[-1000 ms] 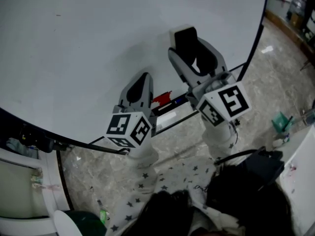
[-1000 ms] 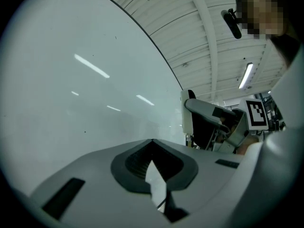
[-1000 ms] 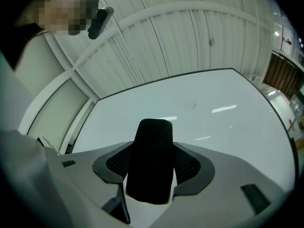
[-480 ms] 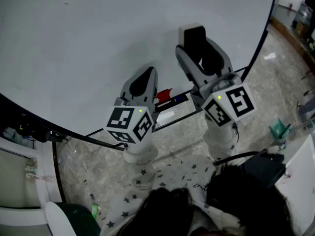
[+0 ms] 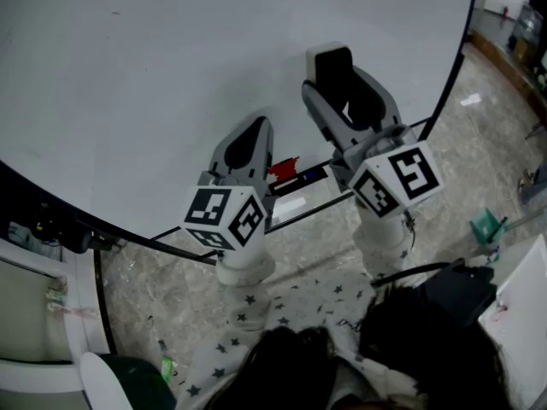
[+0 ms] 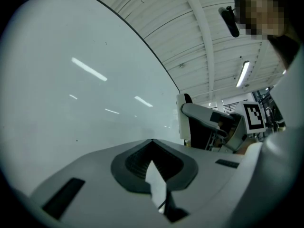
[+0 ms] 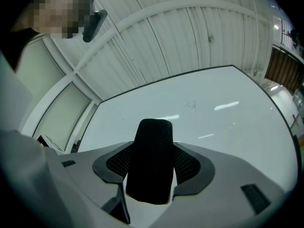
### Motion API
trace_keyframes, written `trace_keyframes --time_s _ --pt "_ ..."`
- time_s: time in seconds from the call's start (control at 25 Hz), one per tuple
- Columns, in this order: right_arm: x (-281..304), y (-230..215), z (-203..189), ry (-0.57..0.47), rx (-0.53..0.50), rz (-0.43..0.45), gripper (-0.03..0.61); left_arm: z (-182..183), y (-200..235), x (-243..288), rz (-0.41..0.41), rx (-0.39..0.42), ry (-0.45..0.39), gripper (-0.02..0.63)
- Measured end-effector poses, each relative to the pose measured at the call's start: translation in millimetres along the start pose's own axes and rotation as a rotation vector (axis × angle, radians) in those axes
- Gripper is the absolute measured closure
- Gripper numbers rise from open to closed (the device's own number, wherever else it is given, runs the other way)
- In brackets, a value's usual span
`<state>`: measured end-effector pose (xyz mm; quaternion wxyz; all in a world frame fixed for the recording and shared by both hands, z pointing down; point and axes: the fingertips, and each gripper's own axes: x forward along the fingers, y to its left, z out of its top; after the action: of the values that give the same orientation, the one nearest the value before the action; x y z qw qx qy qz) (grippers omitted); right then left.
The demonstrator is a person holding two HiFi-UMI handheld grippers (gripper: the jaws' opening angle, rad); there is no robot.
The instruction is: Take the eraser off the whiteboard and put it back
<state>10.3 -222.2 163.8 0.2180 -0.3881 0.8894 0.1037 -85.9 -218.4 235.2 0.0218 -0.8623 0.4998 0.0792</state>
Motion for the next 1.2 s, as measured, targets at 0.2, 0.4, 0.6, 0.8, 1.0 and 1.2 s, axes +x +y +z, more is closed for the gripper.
trace_keyframes --time_s 0.2,0.4,0.6,0.8,1.0,1.2 --pt "2.1 1.6 -1.0 0.002 -0.001 0.012 0.324 2.0 0.6 -0.8 0.012 0.002 -0.007 0.612" --pt "5.1 7.5 -3.6 0.006 -0.001 0.031 0.324 3.9 4.2 -6.0 0.028 -0.002 -0.011 0.612" --pt "10.2 5.9 -3.4 0.003 -0.002 0.031 0.324 10.0 6.8 -7.3 0.047 0.030 -0.009 0.612" --pt "28.8 5.5 -9.7 0.014 -0.051 0.031 0.324 10.2 14.1 -5.3 0.064 0.036 -0.009 0.613" --pt "68.5 9.0 -34.3 0.039 -0.081 0.026 0.323 2.0 45.3 -1.6 0.075 0.028 0.018 0.612" --pt "90.2 10.8 -47.4 0.053 -0.099 0.017 0.322 -1.3 62.3 -2.0 0.081 0.026 0.029 0.612"
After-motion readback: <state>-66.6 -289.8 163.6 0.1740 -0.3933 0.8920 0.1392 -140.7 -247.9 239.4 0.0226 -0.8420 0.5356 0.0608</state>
